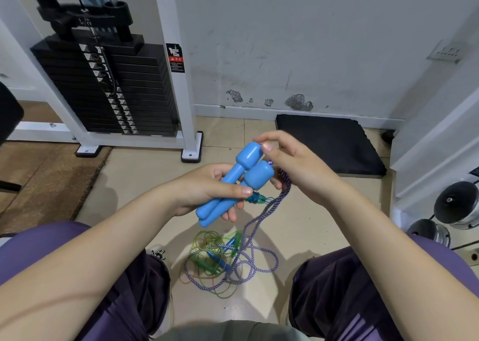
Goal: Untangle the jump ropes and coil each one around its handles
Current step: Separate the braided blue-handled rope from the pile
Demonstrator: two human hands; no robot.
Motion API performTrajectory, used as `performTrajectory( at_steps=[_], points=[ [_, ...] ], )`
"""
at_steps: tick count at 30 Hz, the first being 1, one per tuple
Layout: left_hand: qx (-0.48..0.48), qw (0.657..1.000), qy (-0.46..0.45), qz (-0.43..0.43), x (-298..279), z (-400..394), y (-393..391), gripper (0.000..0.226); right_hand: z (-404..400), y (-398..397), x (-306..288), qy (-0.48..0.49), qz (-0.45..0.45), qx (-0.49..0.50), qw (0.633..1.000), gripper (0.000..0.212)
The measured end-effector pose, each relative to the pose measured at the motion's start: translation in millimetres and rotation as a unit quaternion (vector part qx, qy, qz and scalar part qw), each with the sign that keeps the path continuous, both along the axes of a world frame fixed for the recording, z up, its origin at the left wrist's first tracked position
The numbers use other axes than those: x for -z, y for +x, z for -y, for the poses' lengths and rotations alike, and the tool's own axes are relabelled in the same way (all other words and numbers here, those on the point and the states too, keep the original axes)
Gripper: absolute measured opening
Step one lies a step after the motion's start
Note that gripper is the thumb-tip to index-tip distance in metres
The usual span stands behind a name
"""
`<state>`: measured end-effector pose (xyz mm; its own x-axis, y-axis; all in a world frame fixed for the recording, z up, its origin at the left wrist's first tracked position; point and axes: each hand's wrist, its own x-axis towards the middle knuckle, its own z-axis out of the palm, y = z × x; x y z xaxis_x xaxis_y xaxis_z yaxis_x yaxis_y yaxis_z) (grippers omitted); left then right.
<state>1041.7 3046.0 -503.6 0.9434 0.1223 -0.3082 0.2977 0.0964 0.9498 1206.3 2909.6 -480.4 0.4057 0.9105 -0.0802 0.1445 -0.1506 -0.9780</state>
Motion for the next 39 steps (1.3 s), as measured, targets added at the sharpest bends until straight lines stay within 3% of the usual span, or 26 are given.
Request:
performTrajectory(
  at_steps=[2, 8, 11, 14, 17, 19, 22, 25, 28, 33, 36, 39],
  points=[
    [0.007, 1.0, 0.006, -0.014, 3.1, 1.0, 0.1, 0.032, -0.5, -4.5, -1.1, 0.004, 0.011, -0.022, 1.0, 0.019],
    [0.036, 0.998, 0.026, -0.04, 5.8, 2.2, 0.5, 0.019, -1.1, -7.3, -3.9, 0.005, 0.046, -0.04, 0.998, 0.019],
    [0.053, 0.997, 0.031, -0.049, 2.8, 2.2, -0.7, 0.021, -2.3, -4.2, -4.3, 0.015, 0.013, -0.017, 1.0, 0.026],
    [-0.11, 0.992, -0.051, 0.023, 2.0, -4.0, 5.8, 0.02, -2.3, 4.5, -3.5, -0.019, -0.019, -0.008, 1.0, 0.044],
    [-0.354, 0.922, -0.121, 0.102, 4.8, -22.7, 12.0, 0.026, 0.8, 12.6, 0.8, -0.085, 0.058, -0.001, 0.995, 0.035],
    [-0.415, 0.898, -0.102, 0.108, 6.9, -28.4, 12.8, 0.027, 1.5, 13.9, 5.0, -0.092, 0.053, 0.001, 0.994, 0.026],
    [-0.302, 0.949, -0.065, 0.059, 10.0, -12.4, 13.1, 0.021, -2.3, 3.4, 6.0, -0.061, -0.004, -0.021, 0.998, 0.018],
    [-0.169, 0.984, -0.054, 0.006, 12.4, 9.8, 16.2, 0.028, -7.4, -11.4, 5.1, -0.018, 0.021, -0.018, 0.999, 0.019],
    [-0.147, 0.988, -0.047, -0.023, 15.4, 15.5, 17.3, 0.02, -10.7, -18.9, 2.6, 0.012, 0.034, 0.019, 0.999, 0.02],
    [-0.107, 0.993, -0.058, 0.001, 16.9, 16.4, 17.3, 0.019, -13.2, -19.1, 0.7, 0.045, -0.092, 0.055, 0.993, 0.021],
    [-0.152, 0.984, -0.085, 0.031, 14.3, 10.7, 19.2, 0.023, -13.7, -17.3, -1.0, 0.079, -0.145, 0.089, 0.982, 0.016],
    [-0.213, 0.965, -0.14, 0.058, 9.0, 1.1, 18.6, 0.021, -13.6, -8.3, 7.9, 0.03, -0.123, 0.081, 0.989, 0.032]
  ],
)
